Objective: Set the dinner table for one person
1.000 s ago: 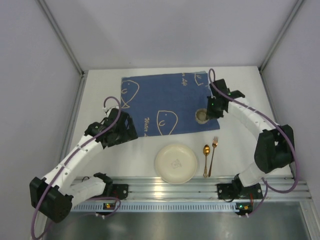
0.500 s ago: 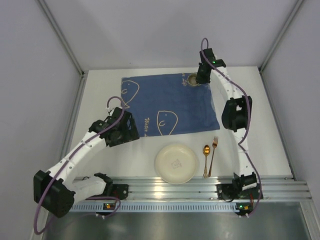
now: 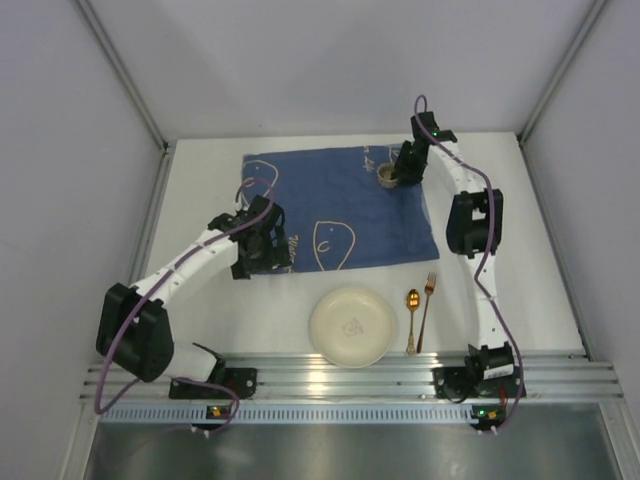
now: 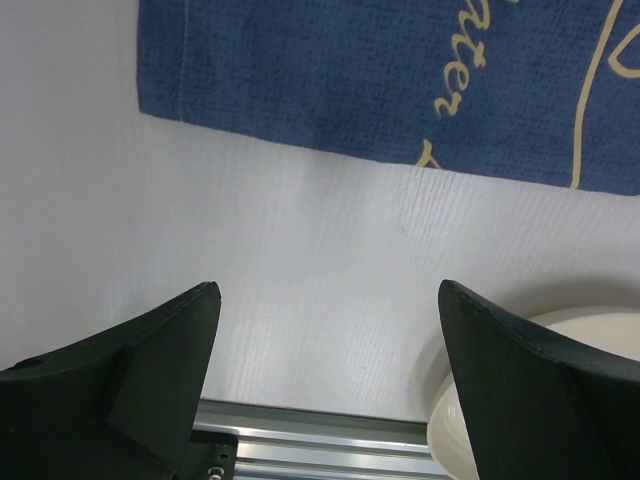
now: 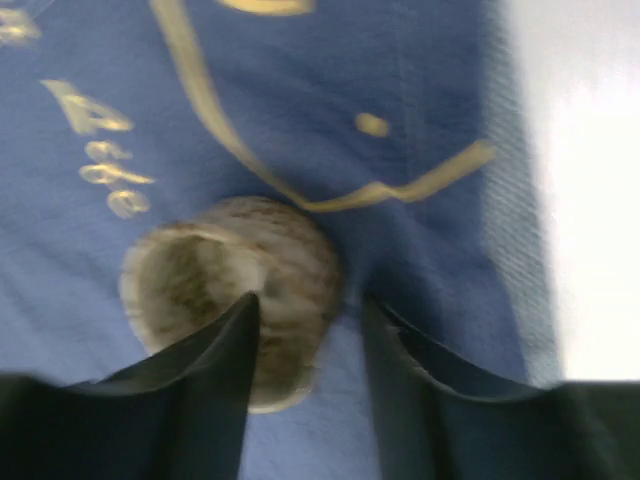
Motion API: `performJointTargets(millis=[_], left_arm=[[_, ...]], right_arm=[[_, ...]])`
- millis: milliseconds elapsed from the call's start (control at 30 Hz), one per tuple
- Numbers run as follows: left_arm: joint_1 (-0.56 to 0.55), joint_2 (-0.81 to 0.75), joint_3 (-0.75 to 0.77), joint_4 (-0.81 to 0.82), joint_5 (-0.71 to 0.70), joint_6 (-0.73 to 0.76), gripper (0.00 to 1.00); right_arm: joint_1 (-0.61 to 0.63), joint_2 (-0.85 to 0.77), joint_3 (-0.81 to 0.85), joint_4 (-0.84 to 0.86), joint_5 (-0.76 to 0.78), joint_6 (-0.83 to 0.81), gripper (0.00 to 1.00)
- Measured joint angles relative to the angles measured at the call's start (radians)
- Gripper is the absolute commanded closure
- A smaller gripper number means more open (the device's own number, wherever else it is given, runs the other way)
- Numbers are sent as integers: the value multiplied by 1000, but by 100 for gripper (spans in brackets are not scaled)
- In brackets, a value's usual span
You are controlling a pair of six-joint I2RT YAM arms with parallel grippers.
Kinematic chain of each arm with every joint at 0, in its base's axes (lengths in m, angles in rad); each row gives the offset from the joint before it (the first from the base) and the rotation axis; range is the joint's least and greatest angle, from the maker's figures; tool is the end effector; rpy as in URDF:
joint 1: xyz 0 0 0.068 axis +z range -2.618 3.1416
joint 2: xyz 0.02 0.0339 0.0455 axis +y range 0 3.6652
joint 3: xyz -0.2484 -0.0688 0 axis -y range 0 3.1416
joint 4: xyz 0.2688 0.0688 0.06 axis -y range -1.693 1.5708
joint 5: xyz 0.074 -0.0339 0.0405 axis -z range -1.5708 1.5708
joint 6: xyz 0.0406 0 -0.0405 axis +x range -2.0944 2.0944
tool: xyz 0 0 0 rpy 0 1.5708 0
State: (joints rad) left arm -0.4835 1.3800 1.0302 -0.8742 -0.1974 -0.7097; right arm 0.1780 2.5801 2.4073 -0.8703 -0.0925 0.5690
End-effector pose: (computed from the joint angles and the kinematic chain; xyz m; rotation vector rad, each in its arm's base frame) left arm 0.2557 -0.1253 0.2146 -0.3571 2.7222 -0.0453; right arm 0.5534 0.1034 0.1598 0.4838 2.6142 0.3766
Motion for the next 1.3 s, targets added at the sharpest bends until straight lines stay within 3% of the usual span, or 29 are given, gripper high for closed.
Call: performJointTargets(millis=[33, 67, 267, 667, 967, 1300], left_arm=[[0, 27, 16, 6, 4, 2, 5], [0, 52, 29, 16, 9, 5, 5], [0, 149, 70, 45, 47, 25, 6], [-15, 225, 130, 52, 78, 36, 6], [-21, 270, 135, 48, 77, 32, 6], [-22, 332, 167, 39, 77, 30, 6]], right_arm=[[3, -1, -14, 11, -23, -12, 41], [3, -12, -27, 32, -50, -24, 25], [-13, -72, -111, 73, -69, -59, 20], [-192, -16, -2, 301, -36, 90, 41], [-151, 109, 4, 533, -72, 248, 46], [-132, 157, 24, 631, -85, 345, 56]])
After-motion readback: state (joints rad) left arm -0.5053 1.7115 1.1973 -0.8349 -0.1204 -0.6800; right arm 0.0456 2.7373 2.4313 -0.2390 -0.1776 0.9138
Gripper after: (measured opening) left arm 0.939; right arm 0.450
